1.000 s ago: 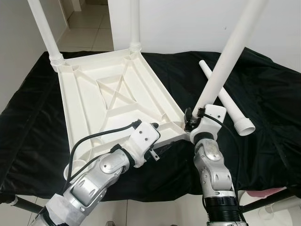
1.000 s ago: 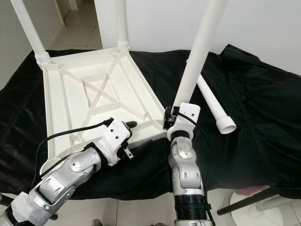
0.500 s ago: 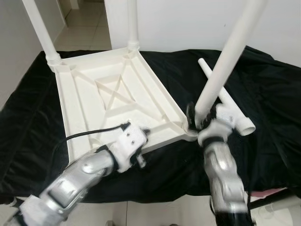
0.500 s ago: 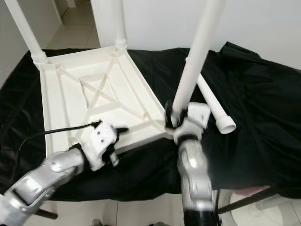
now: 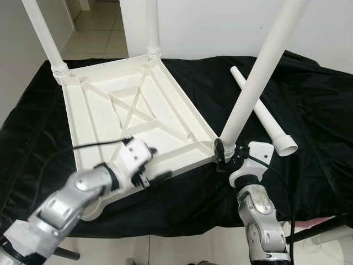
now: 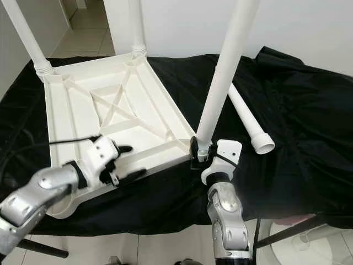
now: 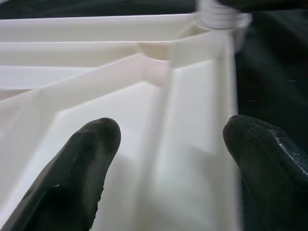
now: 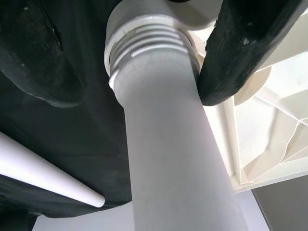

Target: Building children table

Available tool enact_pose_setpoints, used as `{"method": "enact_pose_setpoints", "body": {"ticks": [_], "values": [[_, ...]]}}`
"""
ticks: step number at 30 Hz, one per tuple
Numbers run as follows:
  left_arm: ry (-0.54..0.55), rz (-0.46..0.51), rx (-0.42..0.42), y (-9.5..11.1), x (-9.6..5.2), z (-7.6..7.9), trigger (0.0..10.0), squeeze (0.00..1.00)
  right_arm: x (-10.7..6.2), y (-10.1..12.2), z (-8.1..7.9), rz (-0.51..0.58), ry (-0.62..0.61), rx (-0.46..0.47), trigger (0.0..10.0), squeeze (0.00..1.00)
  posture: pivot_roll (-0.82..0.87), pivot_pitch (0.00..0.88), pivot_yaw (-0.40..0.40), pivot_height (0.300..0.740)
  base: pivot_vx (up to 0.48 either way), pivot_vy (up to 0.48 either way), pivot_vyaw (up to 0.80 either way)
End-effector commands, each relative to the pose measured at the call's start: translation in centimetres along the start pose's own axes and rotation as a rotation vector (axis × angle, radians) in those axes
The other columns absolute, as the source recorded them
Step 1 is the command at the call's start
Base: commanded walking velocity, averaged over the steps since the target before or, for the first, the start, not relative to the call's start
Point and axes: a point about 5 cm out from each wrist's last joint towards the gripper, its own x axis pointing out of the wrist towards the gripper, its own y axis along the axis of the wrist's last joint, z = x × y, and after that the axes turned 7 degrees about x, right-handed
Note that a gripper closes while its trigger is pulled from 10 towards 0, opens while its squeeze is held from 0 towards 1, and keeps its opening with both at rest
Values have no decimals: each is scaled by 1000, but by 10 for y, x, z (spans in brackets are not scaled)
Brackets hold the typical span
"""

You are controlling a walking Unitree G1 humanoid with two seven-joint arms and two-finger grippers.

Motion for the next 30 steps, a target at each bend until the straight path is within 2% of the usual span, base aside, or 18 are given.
{"method": "enact_pose_setpoints", "body": {"ticks": [1, 5, 8, 11, 23, 28, 30], "values": [[-87, -1, 12, -3, -2, -5, 10000, 0, -4, -3, 3, -5, -2, 6, 10000, 0, -70, 97, 12, 740, 0, 0, 0], [-80, -2, 13, -4, -3, -7, 10000, 0, -5, -4, 3, -5, -2, 5, 10000, 0, -70, 97, 12, 740, 0, 0, 0], [-50, -23, 20, -8, -1, -17, 10000, 0, -7, -5, 6, -8, 17, -11, 10000, 0, -75, 91, 16, 740, 0, 0, 0], [-47, -26, 19, -9, 0, -19, 10000, 0, -7, -5, 7, -8, 20, -16, 10000, 0, -75, 91, 16, 740, 0, 0, 0], [-117, -36, -51, -25, 17, -3, 10000, 0, -3, -3, 13, 5, 17, -39, 10000, 0, -78, 91, 20, 740, 0, 0, 0], [-121, -49, -49, -28, 19, -3, 10000, 0, -2, -4, 13, 6, 20, -43, 10000, 0, -76, 91, 19, 740, 0, 0, 0], [-118, -79, -25, -32, 20, -2, 10000, 0, -1, -3, 12, 6, 21, -44, 10000, 0, -76, 90, 20, 740, 0, 0, 0]]}}
